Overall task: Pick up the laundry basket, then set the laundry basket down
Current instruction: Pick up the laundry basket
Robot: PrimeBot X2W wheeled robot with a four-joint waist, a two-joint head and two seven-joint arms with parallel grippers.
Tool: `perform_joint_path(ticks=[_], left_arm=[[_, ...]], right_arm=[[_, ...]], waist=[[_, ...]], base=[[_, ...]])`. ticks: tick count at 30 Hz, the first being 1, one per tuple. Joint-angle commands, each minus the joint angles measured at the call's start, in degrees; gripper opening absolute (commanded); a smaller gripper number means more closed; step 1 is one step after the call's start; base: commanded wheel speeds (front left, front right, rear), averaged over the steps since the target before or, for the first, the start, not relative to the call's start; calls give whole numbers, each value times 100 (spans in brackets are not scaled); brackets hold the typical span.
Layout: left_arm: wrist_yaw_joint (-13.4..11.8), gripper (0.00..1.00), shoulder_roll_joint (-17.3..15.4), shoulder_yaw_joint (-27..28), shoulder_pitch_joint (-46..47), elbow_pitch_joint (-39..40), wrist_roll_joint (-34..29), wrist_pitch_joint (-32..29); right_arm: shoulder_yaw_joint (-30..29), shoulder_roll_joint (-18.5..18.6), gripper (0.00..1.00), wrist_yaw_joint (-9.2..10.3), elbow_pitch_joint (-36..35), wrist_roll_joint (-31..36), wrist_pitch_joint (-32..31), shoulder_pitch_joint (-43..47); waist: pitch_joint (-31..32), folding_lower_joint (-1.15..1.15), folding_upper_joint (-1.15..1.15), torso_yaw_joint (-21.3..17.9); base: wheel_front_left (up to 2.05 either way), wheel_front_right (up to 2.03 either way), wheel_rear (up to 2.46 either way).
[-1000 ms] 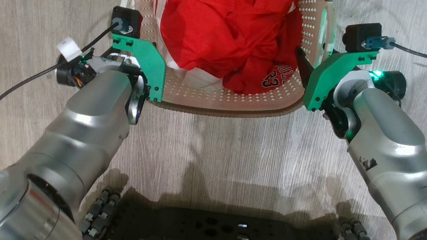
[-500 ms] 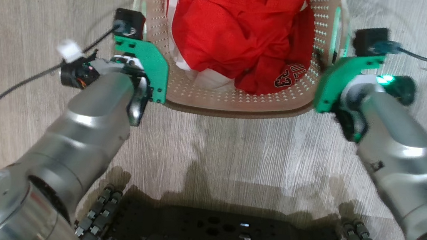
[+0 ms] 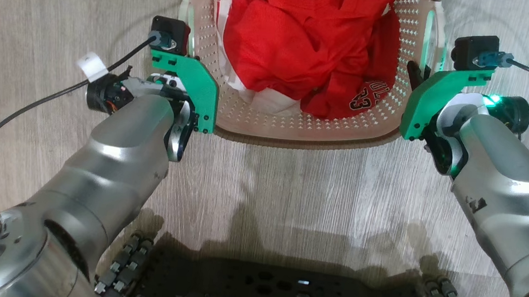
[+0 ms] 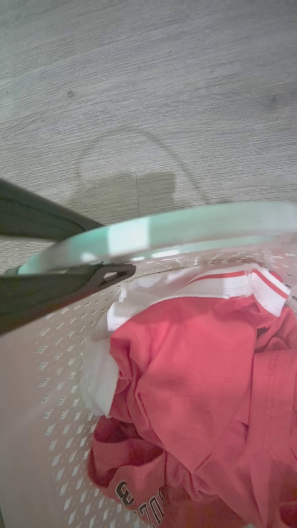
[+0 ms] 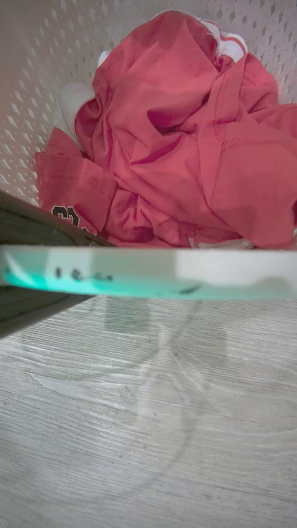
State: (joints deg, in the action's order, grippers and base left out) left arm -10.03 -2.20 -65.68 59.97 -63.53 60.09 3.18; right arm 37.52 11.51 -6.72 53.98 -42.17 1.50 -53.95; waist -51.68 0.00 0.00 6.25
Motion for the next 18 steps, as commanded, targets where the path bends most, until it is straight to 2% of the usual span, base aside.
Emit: perform_joint_path(ticks=[1,8,18], left_arm=[[-1,0,-67,-30,-44,62,16,66],[56,0,-67,-341,-115,60,115,28],[221,0,-67,-641,-389,-36,9,-303]], right_arm=[[179,-169,0,-77,-196,-57,-15,227],[361,-196,0,-77,-182,-241,-330,316],[742,-274,0,-77,-213,-593,-1163,538]], waist=[[49,0,0,-3],[383,0,0,-46],[1184,0,0,-153]], base=[[0,0,0],[0,0,0],[0,0,0]])
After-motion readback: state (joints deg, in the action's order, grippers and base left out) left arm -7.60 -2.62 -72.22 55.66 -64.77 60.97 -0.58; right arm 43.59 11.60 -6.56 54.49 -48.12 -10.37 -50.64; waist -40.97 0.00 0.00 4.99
